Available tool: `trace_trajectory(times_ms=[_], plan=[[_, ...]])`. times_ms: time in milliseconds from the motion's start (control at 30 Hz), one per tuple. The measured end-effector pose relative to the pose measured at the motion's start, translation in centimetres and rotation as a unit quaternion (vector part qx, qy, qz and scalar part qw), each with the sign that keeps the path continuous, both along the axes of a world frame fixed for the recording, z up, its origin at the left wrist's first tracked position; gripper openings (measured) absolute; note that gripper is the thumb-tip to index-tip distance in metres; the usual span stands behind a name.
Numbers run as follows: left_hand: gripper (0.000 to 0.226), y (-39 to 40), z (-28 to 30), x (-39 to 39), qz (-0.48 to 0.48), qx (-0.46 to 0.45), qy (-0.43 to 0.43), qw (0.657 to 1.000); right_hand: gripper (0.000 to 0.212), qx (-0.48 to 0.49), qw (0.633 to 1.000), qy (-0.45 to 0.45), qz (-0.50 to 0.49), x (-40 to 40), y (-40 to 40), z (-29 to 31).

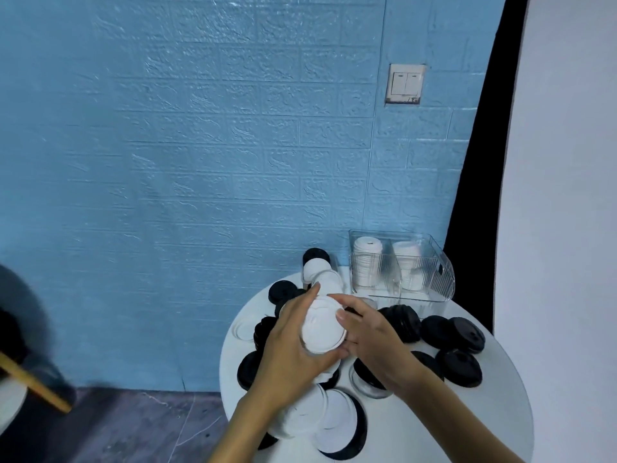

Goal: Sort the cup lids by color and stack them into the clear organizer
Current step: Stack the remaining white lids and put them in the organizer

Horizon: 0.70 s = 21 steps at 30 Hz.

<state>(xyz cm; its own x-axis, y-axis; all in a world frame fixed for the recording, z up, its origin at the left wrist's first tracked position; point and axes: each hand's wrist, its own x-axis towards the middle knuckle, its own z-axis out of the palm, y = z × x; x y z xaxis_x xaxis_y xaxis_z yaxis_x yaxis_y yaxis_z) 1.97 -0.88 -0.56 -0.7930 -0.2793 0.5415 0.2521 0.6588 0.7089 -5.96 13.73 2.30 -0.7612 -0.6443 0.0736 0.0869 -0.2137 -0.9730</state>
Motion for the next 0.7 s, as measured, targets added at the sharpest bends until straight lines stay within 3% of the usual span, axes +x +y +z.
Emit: trace_trajectory(times_ms=[100, 200, 300, 467, 567, 700], plan=[[0.088, -0.2, -0.2, 1.1, 0.019, 0.02, -0.009, 1.0, 0.023, 0.019, 1.0, -0.005, -0.006, -0.1, -0.2, -0.7], [0.079, -1.0, -0.3, 2.2, 0.049, 0.037, -0.019, 0.998, 0.025, 0.106, 0.987, 0.114, -0.041, -0.6, 0.2, -1.8], [0.082, -2.6, -1.1, 2.9, 0.091, 0.062, -0.031, 0.993, 0.036, 0.216, 0.929, 0.295, -0.05, 0.4, 2.1, -2.9], [0.086, -3.5, -2.2, 3.6, 0.106, 0.059, -0.05, 0.991, 0.088, 0.395, 0.787, 0.47, 0.066, 4.1, 3.4, -5.2], [0.08, -3.8, -2.9, 3.7, 0.109, 0.054, -0.047, 0.991, 0.085, 0.382, 0.756, 0.53, 0.039, 4.7, 2.2, -8.0], [0.078, -3.9, -3.7, 4.3, 0.11, 0.062, -0.036, 0.991, 0.072, 0.362, 0.751, 0.549, -0.061, 4.7, 1.2, -11.1]])
